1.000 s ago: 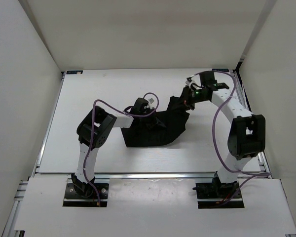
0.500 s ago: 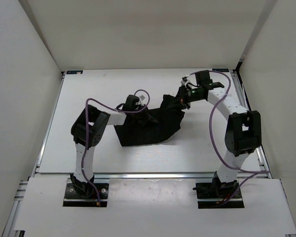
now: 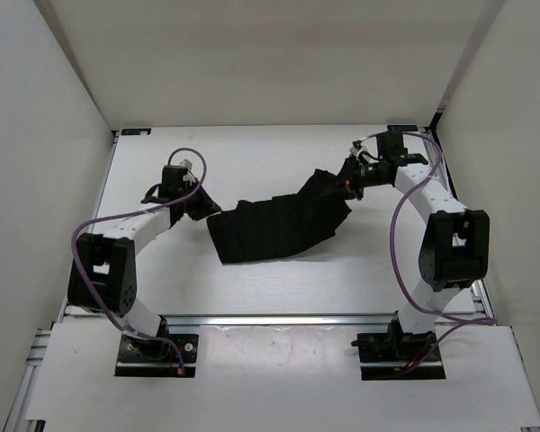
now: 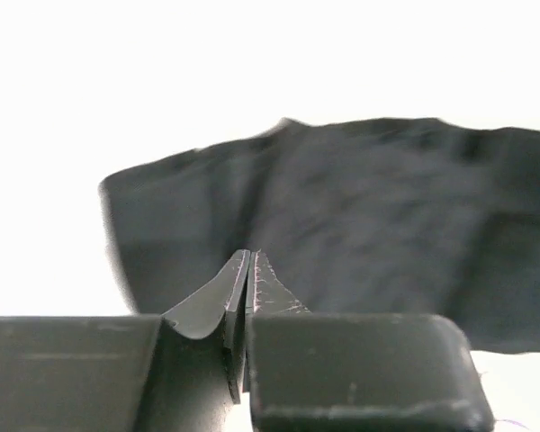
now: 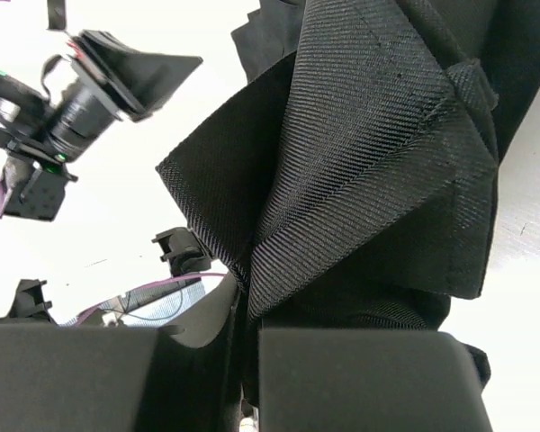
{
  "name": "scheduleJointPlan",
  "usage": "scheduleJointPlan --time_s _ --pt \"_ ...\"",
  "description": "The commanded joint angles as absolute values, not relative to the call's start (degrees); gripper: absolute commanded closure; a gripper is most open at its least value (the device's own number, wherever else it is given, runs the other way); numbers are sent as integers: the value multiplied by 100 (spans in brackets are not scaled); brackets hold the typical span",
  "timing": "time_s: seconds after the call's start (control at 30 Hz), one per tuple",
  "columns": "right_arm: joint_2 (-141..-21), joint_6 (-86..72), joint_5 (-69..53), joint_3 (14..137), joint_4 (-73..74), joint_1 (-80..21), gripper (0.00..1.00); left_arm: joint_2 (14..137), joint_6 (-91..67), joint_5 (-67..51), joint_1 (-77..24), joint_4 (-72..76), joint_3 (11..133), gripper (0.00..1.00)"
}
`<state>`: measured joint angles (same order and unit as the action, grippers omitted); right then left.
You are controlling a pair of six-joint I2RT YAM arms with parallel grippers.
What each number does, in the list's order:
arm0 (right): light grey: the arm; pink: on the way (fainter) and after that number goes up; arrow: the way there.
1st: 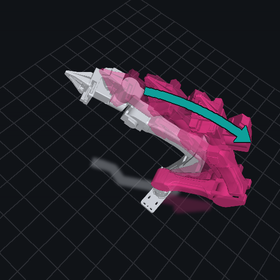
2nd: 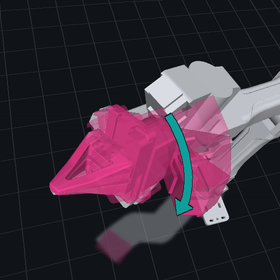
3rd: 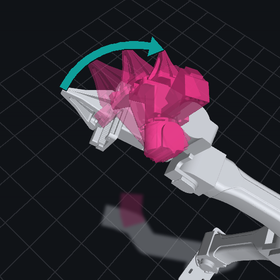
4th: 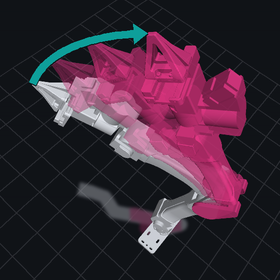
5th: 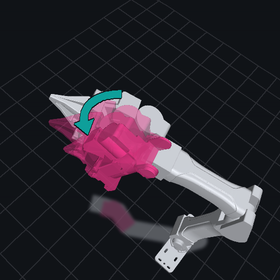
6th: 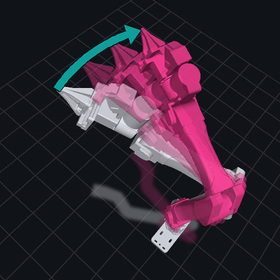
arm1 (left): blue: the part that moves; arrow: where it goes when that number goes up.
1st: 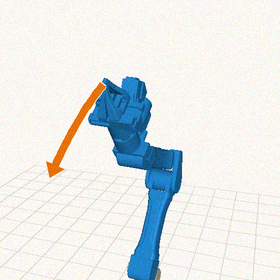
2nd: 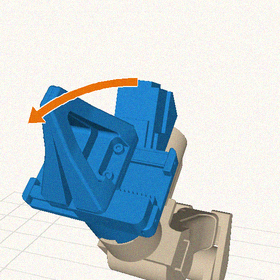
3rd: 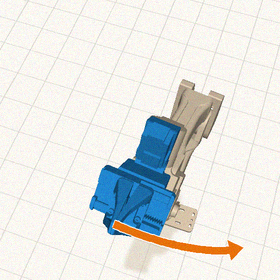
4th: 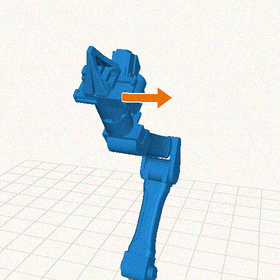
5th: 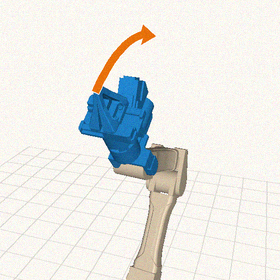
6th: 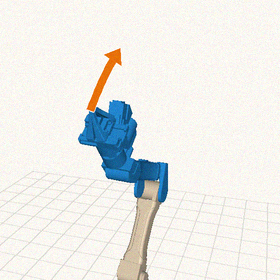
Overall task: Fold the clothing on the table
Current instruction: Fold the skirt
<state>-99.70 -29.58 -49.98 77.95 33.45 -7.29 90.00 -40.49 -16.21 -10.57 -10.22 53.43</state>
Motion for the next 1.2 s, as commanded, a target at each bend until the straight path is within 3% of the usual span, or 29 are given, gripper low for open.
scheduleJointPlan --time_s 0.0,0.3,0.7,1.0,1.17 --pt "-9729 -2874 -5045 7901 3454 -686 100 8684 -3410 -642 -1204 -2030 4879 88" --pt "-9791 -2707 -4808 8235 3788 -825 100 9105 -3331 -9 -1740 -1987 4615 88" --pt "-10422 -2988 -4606 8868 3656 -1783 100 9975 -3814 -826 -2856 -1327 4851 89" --pt "-11442 -3190 -4202 9773 3701 -2495 99 9756 -3850 -949 -2786 -1116 4632 89" --pt "-11891 -3479 -4341 9695 3131 -2865 99 9475 -3858 -1028 -2628 -985 4281 90"
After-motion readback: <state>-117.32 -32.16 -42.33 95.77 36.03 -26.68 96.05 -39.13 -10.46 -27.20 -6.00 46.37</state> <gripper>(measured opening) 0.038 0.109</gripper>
